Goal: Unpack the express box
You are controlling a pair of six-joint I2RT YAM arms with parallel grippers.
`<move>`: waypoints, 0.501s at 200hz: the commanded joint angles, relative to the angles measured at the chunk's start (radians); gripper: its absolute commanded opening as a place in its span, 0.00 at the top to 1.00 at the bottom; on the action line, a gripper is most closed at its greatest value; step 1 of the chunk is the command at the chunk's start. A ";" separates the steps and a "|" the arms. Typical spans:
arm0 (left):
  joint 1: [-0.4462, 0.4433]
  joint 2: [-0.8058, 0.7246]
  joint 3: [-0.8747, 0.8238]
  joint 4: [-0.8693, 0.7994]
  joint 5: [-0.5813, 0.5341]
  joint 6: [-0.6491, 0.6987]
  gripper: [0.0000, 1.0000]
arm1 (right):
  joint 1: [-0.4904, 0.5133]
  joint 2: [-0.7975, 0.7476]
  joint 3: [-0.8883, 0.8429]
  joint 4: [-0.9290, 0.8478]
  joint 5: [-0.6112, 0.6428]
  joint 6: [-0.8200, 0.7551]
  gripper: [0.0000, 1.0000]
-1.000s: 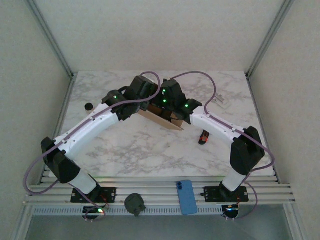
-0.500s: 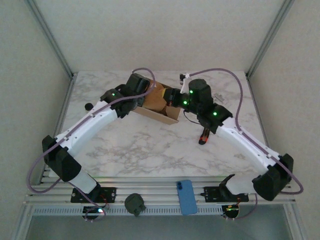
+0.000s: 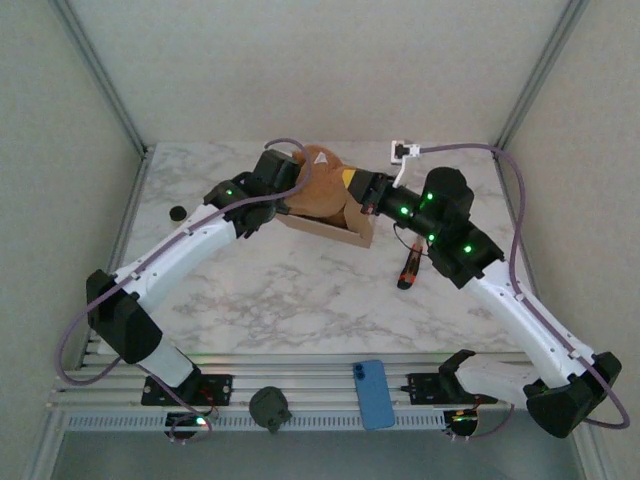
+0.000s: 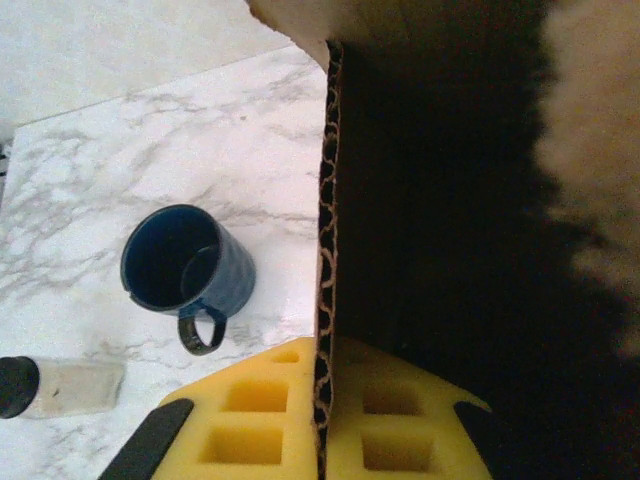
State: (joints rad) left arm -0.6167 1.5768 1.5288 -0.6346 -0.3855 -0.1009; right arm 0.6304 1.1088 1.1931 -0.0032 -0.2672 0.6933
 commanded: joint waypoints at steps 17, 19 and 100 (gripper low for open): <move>0.015 -0.029 -0.038 -0.002 -0.035 -0.010 1.00 | -0.016 -0.054 0.017 0.291 -0.006 0.066 1.00; 0.015 -0.028 -0.039 -0.002 -0.036 -0.010 1.00 | -0.017 -0.055 0.016 0.297 -0.002 0.067 1.00; 0.018 -0.034 -0.063 0.017 -0.031 -0.022 1.00 | -0.024 -0.223 -0.081 0.427 0.209 0.052 1.00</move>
State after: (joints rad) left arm -0.6155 1.5501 1.4887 -0.5690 -0.3798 -0.1207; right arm 0.6144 0.9867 1.1080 0.1822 -0.1551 0.7544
